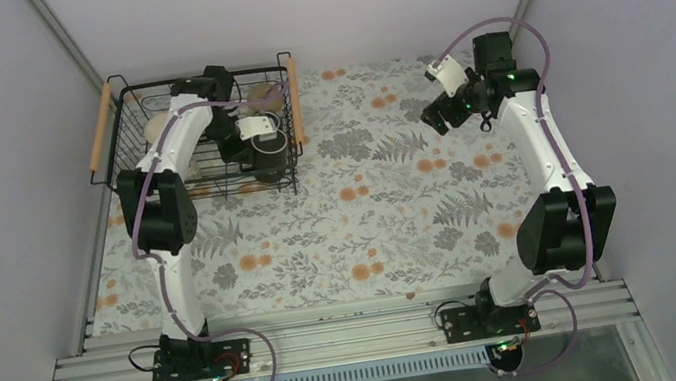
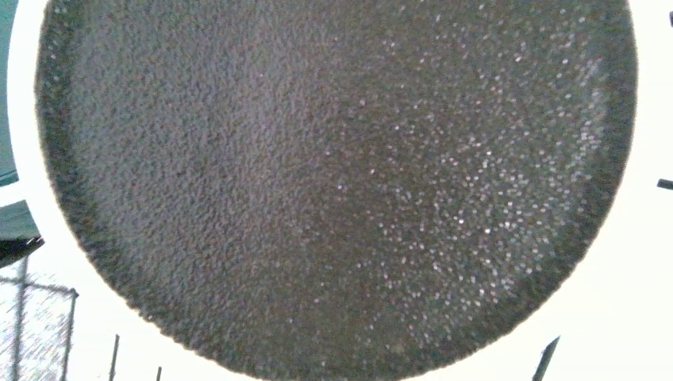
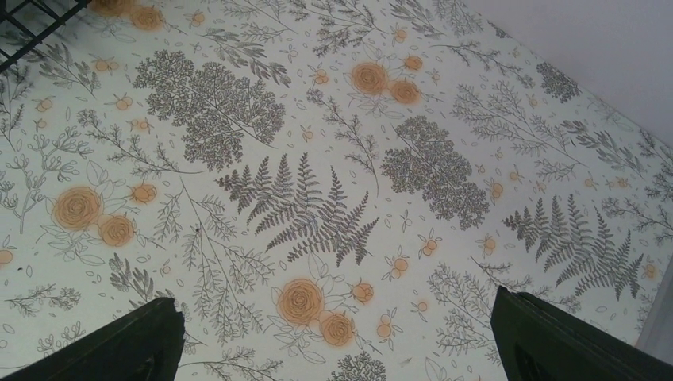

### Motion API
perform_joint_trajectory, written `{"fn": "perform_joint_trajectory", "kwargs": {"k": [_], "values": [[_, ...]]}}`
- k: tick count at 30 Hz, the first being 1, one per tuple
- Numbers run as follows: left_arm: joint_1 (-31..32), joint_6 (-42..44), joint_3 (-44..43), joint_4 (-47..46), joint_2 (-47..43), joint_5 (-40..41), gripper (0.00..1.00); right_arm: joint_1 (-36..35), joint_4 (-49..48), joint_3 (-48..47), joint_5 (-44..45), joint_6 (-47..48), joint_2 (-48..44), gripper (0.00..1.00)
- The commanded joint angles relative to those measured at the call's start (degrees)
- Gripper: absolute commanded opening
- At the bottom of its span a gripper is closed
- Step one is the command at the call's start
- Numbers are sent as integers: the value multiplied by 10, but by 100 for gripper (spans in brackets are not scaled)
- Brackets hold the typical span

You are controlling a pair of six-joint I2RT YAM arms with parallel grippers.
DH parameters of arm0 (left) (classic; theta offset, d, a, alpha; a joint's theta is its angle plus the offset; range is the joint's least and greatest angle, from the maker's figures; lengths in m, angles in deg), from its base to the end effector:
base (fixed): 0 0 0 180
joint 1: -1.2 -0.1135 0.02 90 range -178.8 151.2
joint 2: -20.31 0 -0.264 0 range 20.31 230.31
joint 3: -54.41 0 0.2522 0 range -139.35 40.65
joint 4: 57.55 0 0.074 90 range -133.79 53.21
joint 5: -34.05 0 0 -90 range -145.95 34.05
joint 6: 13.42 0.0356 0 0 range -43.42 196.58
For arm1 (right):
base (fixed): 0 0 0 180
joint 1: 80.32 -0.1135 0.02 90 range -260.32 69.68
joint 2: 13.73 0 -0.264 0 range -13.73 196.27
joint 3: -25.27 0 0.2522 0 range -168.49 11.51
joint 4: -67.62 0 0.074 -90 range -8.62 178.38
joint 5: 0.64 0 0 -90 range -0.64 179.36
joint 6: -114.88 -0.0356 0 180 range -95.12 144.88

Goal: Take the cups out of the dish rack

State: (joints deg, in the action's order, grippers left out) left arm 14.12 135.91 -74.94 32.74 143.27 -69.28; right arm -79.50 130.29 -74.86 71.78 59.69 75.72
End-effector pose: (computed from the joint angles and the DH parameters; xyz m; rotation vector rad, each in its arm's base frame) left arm 0.4132 -0.1032 0.2551 1.7491 2.3654 -0.2542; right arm 0.3319 0.0060 0.3392 -0.8305 2.2763 0.1012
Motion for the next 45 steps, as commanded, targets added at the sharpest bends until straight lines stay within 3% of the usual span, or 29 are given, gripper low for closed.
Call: {"fn": "perform_joint_trajectory", "kwargs": {"k": [1, 6, 9, 14, 17, 22, 29, 37, 45], "values": [[-7, -18, -7, -51, -95, 13, 2, -8, -2, -18, -19, -15, -20, 100], [-15, -22, -30, -49, -136, 35, 2, -22, -3, -24, -16, -23, -28, 100], [-16, -37, -65, -48, -151, 3, 2, -30, -8, -28, -20, -33, -35, 100], [-10, -94, -119, -77, -174, -92, 2, -52, -23, -40, -44, -60, -60, 100], [-10, -134, -143, -109, -188, -188, 2, -73, -67, -27, -38, -75, -94, 100], [-6, -213, -113, -199, -213, -363, 2, -136, -209, 80, 32, -45, -186, 100], [24, -291, -186, -178, -139, -542, 2, -183, -339, 182, 84, -18, -264, 100], [81, -259, -203, -120, -82, -607, 2, -216, -430, 241, 109, -4, -307, 100], [99, -281, -188, -125, -68, -688, 2, -220, -488, 259, 126, 5, -303, 98]]}}
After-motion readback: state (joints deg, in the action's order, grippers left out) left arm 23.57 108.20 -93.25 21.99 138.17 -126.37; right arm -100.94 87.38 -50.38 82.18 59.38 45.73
